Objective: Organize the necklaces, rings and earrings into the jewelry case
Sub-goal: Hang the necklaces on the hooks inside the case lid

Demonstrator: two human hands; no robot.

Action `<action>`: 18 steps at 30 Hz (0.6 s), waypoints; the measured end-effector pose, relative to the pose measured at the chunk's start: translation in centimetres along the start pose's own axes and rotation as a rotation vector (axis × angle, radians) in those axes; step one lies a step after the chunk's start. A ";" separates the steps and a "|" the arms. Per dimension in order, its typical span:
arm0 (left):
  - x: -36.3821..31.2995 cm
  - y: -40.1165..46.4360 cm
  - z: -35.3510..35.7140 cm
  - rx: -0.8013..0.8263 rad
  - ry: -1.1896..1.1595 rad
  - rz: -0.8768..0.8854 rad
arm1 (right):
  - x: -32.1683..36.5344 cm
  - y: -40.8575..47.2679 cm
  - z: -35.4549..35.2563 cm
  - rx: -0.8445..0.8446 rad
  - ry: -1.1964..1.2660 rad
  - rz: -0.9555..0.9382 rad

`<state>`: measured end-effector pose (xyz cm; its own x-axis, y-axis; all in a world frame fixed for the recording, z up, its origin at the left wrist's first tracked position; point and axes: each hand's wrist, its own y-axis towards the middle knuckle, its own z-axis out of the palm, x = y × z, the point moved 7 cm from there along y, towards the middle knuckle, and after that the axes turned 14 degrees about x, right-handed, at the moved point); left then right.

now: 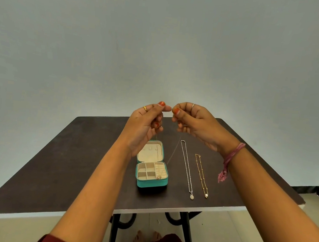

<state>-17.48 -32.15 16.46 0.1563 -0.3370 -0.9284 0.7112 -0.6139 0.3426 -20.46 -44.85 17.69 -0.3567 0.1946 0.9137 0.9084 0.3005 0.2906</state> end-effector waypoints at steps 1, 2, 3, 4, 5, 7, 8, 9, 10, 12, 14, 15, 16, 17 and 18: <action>-0.2 0.1 0.1 -0.002 -0.003 0.008 | -0.1 -0.1 0.1 -0.009 0.004 -0.003; -0.3 0.2 0.3 -0.003 -0.008 0.017 | -0.1 -0.3 0.1 -0.020 0.006 -0.005; -0.4 0.3 0.4 -0.003 -0.017 0.027 | -0.2 -0.5 0.2 -0.029 0.012 -0.009; -0.6 0.3 0.5 -0.003 -0.032 0.039 | -0.3 -0.6 0.2 -0.036 0.025 -0.013; -0.7 0.4 0.6 -0.003 -0.052 0.054 | -0.5 -0.8 0.3 -0.041 0.042 -0.019; -1.0 0.5 0.6 -0.009 -0.102 0.083 | -0.8 -1.1 0.4 -0.050 0.065 -0.030; -1.2 0.5 0.5 -0.016 -0.121 0.096 | -0.9 -1.2 0.4 -0.056 0.066 -0.036; -1.3 0.5 0.4 -0.025 -0.135 0.108 | -1.1 -1.4 0.5 -0.063 0.062 -0.042; -1.5 0.6 0.3 -0.036 -0.147 0.120 | -1.2 -1.6 0.5 -0.069 0.051 -0.048; -1.8 0.7 0.0 -0.058 -0.174 0.138 | -1.2 -2.0 0.7 -0.073 0.017 -0.059; -2.0 0.9 -0.3 -0.082 -0.210 0.150 | -1.1 -2.3 0.9 -0.076 -0.029 -0.072; -2.1 0.9 -0.4 -0.089 -0.230 0.155 | -1.1 -2.5 1.0 -0.079 -0.058 -0.075; -2.1 0.9 -0.5 -0.095 -0.250 0.160 | -1.2 -2.6 1.0 -0.081 -0.090 -0.075; -2.1 0.9 -0.6 -0.099 -0.268 0.165 | -1.2 -2.8 1.1 -0.083 -0.125 -0.075; -2.1 0.9 -0.7 -0.104 -0.285 0.170 | -1.2 -2.9 1.2 -0.082 -0.158 -0.075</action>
<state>-16.66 -31.53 18.63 0.0914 -0.6226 -0.7772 0.7597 -0.4610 0.4586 -22.94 -44.79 15.38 -0.4479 0.3210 0.8345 0.8905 0.2441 0.3841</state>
